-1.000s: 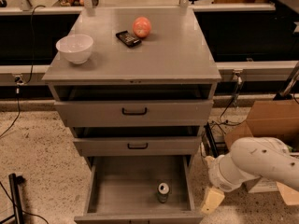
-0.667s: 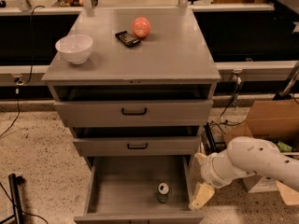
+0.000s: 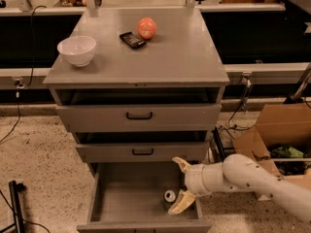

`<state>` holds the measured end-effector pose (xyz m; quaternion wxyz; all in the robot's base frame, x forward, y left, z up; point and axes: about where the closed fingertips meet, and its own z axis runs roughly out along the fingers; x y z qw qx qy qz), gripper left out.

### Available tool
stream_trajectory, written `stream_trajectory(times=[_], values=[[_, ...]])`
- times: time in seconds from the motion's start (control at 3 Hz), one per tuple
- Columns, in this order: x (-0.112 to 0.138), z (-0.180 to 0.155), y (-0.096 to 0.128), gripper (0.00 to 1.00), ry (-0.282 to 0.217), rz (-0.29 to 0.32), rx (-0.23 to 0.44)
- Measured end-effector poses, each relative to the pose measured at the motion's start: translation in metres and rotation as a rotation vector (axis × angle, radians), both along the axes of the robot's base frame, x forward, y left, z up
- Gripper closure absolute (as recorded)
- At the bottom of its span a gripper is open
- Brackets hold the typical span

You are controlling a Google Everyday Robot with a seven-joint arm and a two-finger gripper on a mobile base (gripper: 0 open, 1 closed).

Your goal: Pick green can from bottom drawer and place on counter

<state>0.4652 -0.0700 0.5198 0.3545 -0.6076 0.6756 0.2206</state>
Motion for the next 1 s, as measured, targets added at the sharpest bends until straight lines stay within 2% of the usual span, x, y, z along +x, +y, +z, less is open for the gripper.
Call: stream_trajectory(times=[0.33,0.67,1.0], values=[[-0.009,-0.039,0.062,0.0,-0.063,0.13,0.119],[-0.026,-0.07,0.085,0.0,-0.043,0.166,0.185],[-0.018,-0.075,0.078,0.0,-0.023,0.155,0.151]])
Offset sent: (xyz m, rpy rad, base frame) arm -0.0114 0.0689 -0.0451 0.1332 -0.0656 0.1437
